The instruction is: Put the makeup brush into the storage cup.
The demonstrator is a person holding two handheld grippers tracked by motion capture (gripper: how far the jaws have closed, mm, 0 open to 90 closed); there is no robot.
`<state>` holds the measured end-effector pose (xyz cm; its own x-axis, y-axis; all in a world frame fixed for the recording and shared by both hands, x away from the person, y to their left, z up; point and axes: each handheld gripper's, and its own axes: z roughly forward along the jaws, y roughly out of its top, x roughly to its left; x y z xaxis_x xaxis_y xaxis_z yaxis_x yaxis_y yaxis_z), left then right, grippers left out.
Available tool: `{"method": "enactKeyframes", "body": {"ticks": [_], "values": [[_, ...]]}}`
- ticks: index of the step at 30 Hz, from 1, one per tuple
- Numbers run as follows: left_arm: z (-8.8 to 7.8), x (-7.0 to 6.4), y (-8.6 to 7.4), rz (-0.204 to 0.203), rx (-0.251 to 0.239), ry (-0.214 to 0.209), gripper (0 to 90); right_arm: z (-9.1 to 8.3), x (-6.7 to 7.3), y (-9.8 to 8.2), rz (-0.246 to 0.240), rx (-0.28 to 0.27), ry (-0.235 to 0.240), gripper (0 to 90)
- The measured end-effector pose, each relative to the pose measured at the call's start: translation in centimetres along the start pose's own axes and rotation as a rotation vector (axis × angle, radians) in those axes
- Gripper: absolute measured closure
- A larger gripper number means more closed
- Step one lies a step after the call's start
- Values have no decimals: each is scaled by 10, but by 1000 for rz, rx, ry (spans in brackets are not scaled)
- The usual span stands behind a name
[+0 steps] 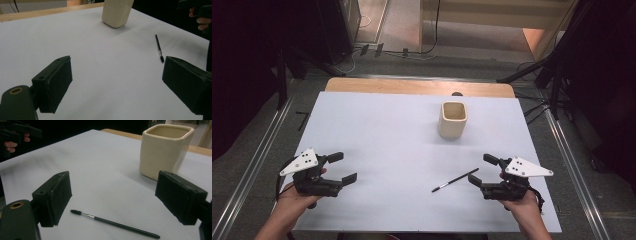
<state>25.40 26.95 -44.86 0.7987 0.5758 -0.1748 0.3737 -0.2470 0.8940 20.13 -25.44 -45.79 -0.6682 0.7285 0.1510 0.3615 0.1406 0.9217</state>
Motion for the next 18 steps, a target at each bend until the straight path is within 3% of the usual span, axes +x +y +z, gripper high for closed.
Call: {"method": "enactKeyframes", "body": {"ticks": [13,18], "values": [[-1,2,0,-8,-7,15,94,1,-1,0,-3,5,2,148],[-1,5,-1,-23,24,37,94,2,-1,-1,-8,21,9,152]]}}
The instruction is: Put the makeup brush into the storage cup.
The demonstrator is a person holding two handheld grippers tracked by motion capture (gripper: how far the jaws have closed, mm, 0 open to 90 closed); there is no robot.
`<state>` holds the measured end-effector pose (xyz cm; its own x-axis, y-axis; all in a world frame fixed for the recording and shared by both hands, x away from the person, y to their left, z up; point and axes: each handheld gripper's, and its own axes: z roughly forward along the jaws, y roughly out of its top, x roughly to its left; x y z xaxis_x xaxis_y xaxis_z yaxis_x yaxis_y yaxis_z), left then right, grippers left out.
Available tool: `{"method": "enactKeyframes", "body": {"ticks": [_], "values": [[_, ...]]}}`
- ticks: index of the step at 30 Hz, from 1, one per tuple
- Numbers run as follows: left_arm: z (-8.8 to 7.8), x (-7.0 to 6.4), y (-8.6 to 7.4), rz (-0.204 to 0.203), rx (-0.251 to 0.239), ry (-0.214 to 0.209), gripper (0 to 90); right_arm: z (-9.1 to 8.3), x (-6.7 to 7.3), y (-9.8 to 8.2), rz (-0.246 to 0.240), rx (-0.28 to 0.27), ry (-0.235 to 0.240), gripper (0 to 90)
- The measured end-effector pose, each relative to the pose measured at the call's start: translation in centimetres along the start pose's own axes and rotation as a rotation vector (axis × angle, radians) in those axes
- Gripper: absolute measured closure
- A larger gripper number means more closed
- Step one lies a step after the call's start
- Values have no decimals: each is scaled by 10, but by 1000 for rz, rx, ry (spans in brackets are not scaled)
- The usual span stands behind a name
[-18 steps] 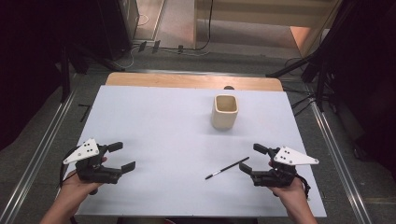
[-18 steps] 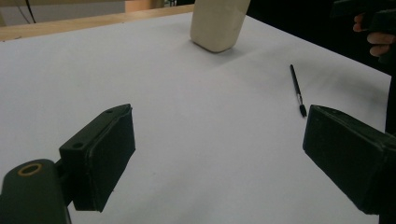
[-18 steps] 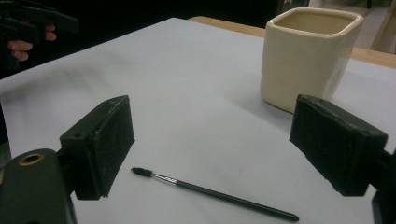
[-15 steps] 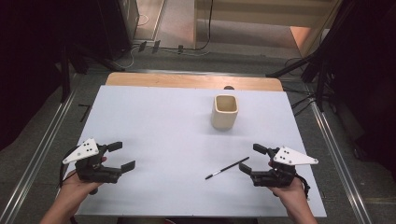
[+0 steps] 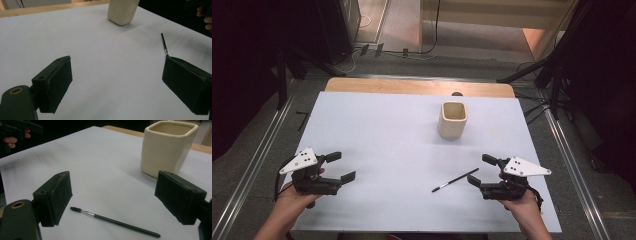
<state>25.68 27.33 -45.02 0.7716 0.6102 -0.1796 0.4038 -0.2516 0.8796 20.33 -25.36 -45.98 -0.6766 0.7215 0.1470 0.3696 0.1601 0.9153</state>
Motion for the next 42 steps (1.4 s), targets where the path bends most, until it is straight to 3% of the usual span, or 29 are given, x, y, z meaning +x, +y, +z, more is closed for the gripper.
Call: {"method": "enactKeyframes", "body": {"ticks": [9,16,20,26,38,42], "values": [[1,-1,0,7,9,9,94,1,-2,-1,-2,22,2,160],[3,-2,1,7,64,24,94,1,-3,-2,-6,49,3,159],[3,-2,1,13,87,28,94,1,-5,-3,-8,86,-21,159],[4,-1,0,27,97,50,94,-1,-7,-4,-1,79,-43,157],[6,-1,0,11,129,54,94,3,-10,-3,1,66,-57,156],[6,-3,-1,-18,146,50,94,4,-12,-1,19,42,-64,157]]}}
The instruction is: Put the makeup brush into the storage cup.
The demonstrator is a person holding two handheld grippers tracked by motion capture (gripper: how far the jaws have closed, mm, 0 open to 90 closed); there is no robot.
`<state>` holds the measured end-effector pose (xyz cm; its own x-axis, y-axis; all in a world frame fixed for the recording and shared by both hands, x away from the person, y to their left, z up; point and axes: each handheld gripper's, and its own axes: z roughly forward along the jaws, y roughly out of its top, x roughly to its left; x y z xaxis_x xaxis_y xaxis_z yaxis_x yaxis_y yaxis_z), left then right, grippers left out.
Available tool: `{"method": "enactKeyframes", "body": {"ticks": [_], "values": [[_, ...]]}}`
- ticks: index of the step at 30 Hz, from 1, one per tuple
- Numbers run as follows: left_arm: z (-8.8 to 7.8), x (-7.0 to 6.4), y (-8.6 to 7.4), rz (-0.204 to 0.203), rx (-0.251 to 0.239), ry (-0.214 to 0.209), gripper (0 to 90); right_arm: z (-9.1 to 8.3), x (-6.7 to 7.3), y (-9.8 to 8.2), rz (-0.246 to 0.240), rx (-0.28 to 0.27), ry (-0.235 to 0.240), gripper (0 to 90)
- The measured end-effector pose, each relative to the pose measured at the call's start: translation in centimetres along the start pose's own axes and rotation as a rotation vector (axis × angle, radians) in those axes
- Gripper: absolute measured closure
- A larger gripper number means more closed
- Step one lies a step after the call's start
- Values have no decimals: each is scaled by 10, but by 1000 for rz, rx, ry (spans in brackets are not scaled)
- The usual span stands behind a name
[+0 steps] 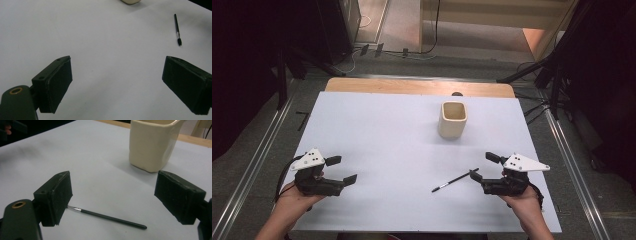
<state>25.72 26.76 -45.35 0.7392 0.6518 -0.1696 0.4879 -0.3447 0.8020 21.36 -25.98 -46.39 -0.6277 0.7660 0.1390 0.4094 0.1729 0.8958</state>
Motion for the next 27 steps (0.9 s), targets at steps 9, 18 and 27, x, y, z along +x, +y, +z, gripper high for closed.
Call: {"method": "enactKeyframes", "body": {"ticks": [9,18,27], "values": [[-4,-2,-3,0,2,15,94,7,0,5,-8,-17,18,156],[-8,-3,-6,-19,-7,19,94,17,-3,12,-7,-36,22,157],[-7,-4,-7,-9,1,31,94,32,-9,18,-17,-42,30,158]]}}
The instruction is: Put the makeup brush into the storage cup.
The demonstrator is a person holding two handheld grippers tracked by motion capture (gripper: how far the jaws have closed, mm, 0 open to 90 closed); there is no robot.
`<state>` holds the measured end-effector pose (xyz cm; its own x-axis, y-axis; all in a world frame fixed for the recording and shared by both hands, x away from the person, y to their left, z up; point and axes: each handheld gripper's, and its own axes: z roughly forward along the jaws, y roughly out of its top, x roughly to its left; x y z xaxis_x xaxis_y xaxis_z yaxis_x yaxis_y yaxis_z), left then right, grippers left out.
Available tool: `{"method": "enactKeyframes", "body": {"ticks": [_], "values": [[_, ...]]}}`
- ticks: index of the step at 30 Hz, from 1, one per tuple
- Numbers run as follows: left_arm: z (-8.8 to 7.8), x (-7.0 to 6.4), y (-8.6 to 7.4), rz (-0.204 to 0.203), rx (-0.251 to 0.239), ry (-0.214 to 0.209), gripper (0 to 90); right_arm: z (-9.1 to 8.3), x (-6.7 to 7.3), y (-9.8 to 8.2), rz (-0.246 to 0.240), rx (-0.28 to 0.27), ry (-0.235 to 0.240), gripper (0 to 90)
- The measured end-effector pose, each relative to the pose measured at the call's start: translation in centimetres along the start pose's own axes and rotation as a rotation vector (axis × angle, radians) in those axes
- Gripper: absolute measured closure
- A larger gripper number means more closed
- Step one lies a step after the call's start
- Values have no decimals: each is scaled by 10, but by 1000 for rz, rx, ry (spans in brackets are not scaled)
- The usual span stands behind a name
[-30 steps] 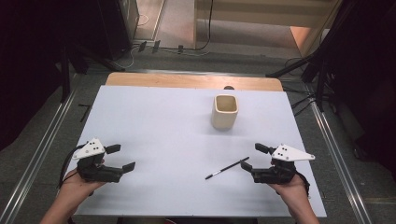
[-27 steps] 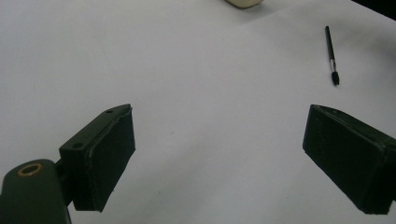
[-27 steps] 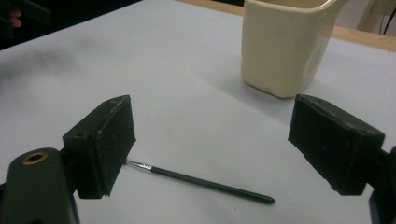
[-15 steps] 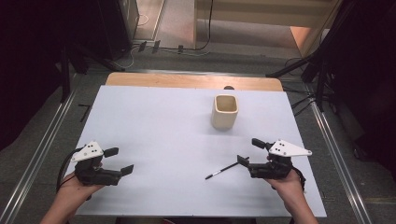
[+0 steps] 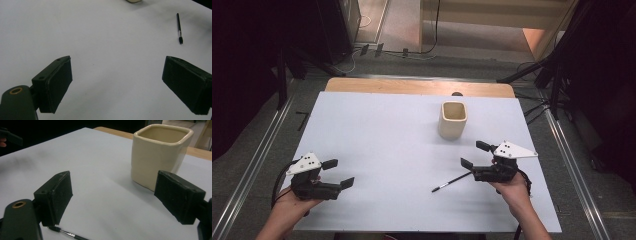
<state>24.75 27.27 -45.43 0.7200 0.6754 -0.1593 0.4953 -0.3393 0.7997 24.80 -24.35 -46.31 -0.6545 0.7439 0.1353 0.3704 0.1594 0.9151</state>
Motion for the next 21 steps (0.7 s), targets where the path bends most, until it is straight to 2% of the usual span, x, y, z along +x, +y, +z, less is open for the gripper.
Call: {"method": "enactKeyframes", "body": {"ticks": [12,16,18,21], "values": [[2,1,0,3,-1,-2,94,14,-6,5,15,-35,-15,167],[2,1,0,-5,7,-4,94,19,-5,6,3,-34,-18,178],[3,1,0,-9,10,-5,94,23,-4,6,-19,-29,-25,183],[2,1,0,-7,6,-6,94,33,-4,8,-23,-23,-14,184]]}}
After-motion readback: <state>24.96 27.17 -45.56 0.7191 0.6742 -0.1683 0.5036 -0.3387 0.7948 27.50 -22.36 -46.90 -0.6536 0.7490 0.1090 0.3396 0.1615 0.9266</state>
